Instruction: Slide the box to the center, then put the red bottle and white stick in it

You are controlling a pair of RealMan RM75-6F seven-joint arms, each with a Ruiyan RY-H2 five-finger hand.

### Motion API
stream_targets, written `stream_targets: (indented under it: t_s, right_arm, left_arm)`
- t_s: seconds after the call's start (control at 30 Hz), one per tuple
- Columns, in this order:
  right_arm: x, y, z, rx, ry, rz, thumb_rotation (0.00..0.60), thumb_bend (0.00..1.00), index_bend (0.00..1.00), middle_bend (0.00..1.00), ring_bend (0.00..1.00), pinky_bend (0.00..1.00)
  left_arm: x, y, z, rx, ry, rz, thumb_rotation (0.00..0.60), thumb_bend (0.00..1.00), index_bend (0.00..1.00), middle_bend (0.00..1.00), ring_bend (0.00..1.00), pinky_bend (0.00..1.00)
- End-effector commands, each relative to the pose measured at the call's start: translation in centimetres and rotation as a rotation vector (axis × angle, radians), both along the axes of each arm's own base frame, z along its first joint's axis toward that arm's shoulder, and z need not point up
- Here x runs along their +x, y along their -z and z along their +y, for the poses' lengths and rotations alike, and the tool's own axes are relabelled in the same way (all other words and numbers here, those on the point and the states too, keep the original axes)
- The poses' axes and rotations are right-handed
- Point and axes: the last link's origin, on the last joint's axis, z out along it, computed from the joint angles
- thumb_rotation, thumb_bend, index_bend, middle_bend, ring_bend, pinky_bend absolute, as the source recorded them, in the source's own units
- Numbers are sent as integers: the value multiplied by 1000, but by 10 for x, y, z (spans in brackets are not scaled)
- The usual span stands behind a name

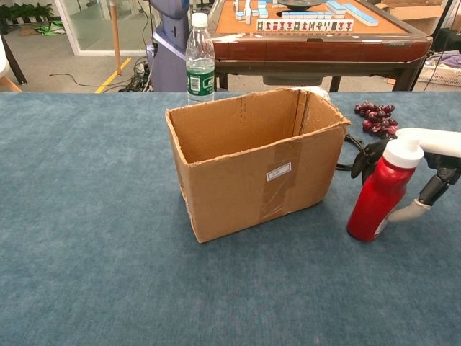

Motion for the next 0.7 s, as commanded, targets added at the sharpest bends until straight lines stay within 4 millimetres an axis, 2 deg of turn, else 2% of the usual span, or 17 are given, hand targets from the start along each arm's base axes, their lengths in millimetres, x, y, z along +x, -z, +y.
stream_targets:
  t_s: [0.03,0.5,0.7]
  right_arm:
    - [0,2,0,5,2,2,600,0,369,439,323,273]
    - [-4,8,0,-7,-20,55,600,0,480,540,439,335]
    - [-4,8,1,-18,-18,52,600,0,551,603,504,394]
  left_arm:
    - [0,0,0,2,-1,0,600,0,406,327,190,266]
    - [-1,-2,0,7,-3,-2,600,0,407,328,190,267]
    - [-1,-2,1,7,-5,-1,600,0,407,328,190,267]
